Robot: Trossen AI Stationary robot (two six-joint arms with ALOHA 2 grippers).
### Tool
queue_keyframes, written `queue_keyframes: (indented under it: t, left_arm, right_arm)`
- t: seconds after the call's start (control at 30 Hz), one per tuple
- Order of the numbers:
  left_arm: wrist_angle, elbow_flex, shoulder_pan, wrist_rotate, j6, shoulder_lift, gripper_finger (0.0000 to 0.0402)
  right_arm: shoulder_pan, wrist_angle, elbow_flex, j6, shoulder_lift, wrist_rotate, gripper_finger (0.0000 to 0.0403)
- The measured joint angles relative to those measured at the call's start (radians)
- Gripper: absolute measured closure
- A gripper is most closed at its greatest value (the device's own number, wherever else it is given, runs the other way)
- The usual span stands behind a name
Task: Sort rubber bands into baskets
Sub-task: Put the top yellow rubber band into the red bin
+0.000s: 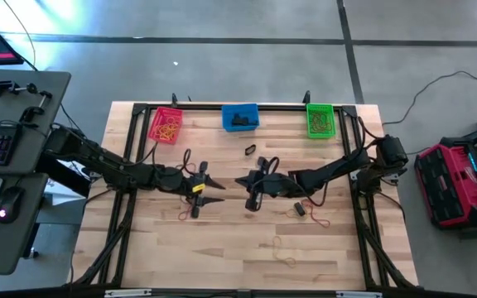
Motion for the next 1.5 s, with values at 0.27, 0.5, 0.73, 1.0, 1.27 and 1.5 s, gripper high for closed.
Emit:
queue_keyframes:
  t: [0.27, 0.5, 0.73, 1.0, 1.27, 1.5]
  left_arm:
    - [0.0, 0.0, 0.001, -0.008, 0.008, 0.0, 0.0233]
    - [-0.042, 0.035, 0.002, 0.012, 0.002, -0.001, 0.0233]
    - [-0.078, 0.046, 0.007, 0.01, 0.026, -0.001, 0.0233]
    - [-0.093, 0.046, 0.021, -0.021, -0.078, -0.001, 0.0233]
    - [-0.079, 0.046, 0.036, 0.0, -0.175, -0.001, 0.0233]
    - [-0.076, 0.046, 0.04, 0.008, -0.182, -0.001, 0.0234]
  right_arm:
    - [0.002, 0.027, 0.0, -0.054, 0.0, -0.011, 0.0403]
    - [0.024, 0.063, 0.0, -0.102, 0.0, -0.015, 0.0403]
    - [0.038, 0.106, 0.0, -0.143, 0.0, -0.021, 0.0403]
    - [0.066, 0.136, 0.0, -0.156, 0.0, -0.026, 0.0403]
    - [0.073, 0.17, 0.0, -0.185, 0.0, -0.026, 0.0403]
    - [0.073, 0.181, 0.0, -0.187, 0.0, -0.033, 0.0403]
